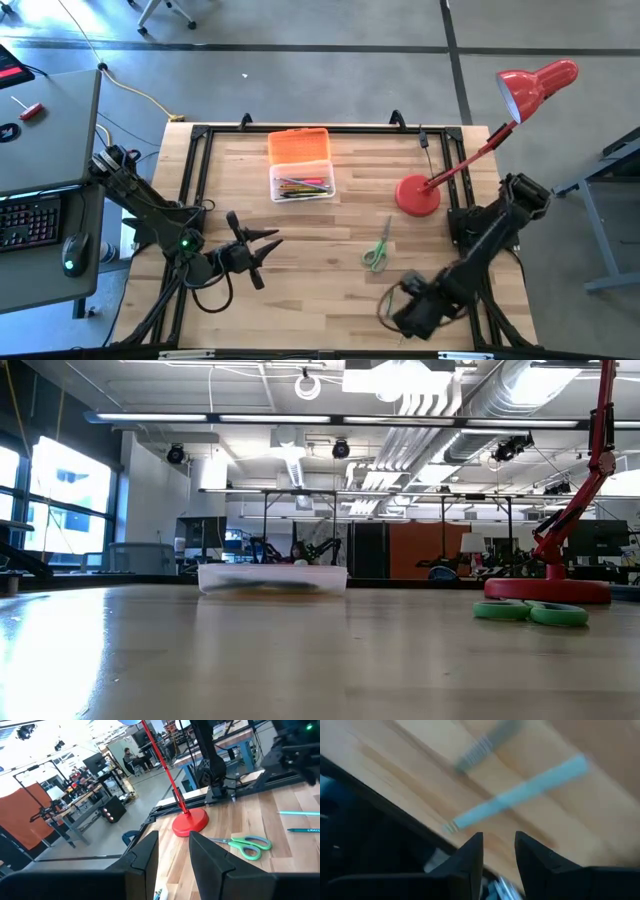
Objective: Pick & place school supplies into a supply box
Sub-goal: Put the blue pencil into the orange supply box
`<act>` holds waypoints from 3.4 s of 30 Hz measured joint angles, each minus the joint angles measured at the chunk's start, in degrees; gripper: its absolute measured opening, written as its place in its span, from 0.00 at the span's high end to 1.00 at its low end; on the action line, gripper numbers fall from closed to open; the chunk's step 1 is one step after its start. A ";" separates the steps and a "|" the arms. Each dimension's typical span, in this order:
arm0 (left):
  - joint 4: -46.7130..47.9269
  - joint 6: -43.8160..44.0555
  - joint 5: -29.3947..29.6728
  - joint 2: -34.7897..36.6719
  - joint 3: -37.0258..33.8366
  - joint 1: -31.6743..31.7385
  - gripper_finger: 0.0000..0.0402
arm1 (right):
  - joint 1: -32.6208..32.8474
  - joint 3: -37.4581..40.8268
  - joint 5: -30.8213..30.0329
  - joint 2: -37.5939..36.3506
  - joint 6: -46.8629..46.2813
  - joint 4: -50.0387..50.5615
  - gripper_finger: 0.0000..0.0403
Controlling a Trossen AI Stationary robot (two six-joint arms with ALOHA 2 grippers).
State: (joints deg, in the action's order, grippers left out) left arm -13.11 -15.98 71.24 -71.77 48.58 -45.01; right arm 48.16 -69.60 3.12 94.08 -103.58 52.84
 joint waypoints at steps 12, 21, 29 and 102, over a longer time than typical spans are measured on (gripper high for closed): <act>-0.04 -0.01 0.04 0.00 0.02 0.00 0.65 | 1.66 9.96 2.33 0.02 -10.83 -8.78 0.77; -0.02 -0.01 0.09 0.00 0.02 0.00 0.65 | -3.03 19.68 4.37 0.06 -9.16 -16.52 0.77; -0.03 -0.07 0.09 0.00 0.02 0.02 0.65 | -5.86 20.70 3.08 -0.02 -4.97 -15.42 0.77; -0.32 -0.01 -0.59 0.04 0.04 0.04 0.65 | -2.45 35.83 -48.01 7.67 20.61 -36.03 0.79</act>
State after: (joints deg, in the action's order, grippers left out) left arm -13.43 -15.99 70.65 -71.72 48.62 -44.97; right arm 45.71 -33.78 -44.90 101.75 -82.98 16.82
